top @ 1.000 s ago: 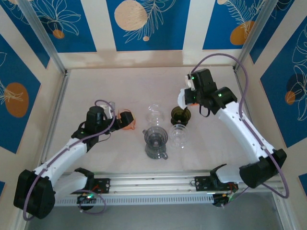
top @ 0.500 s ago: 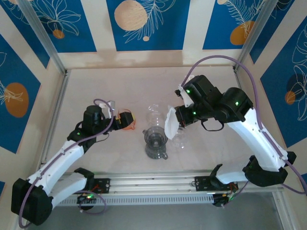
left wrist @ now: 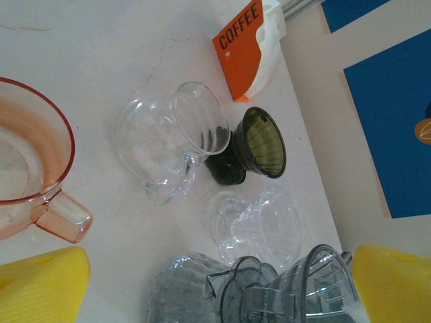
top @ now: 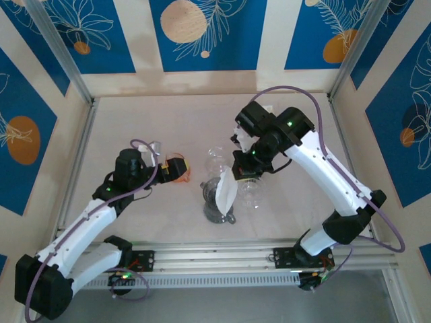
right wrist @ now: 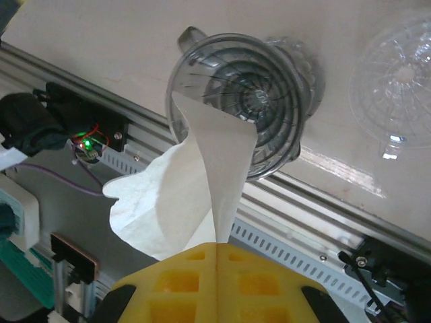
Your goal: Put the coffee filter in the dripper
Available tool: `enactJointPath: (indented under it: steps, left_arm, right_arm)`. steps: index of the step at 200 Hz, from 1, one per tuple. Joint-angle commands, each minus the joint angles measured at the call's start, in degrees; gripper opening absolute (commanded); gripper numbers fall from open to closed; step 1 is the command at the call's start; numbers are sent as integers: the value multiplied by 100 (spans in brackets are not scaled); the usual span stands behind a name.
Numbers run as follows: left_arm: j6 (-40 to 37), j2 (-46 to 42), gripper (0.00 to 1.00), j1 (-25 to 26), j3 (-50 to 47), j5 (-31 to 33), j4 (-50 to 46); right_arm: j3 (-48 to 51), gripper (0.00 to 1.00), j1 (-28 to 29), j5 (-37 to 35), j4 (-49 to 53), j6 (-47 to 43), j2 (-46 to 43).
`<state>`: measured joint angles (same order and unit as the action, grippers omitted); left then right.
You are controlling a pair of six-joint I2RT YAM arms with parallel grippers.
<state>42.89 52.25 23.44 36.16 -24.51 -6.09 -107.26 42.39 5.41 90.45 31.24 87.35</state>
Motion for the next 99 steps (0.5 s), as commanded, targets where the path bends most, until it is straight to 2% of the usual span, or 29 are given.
enactJointPath:
  steps: [1, 42, 65, 99]
  left_arm:
    - [-112, -109, 100, 64, 142, -215, 70]
    - [-44, -79, 99, 94, 82, -439, 372]
    - [-88, -107, 98, 184, 134, -522, 399]
    - [-338, -152, 98, 625, 246, -486, 177]
  right_arm:
    - [142, 0, -98, 394, 33, 84, 118]
    - [313, 0, -23, 142, -189, 245, 445]
    - [429, 0, 92, -253, -293, 278, 668]
    - [459, 0, 186, -835, -486, 243, 885]
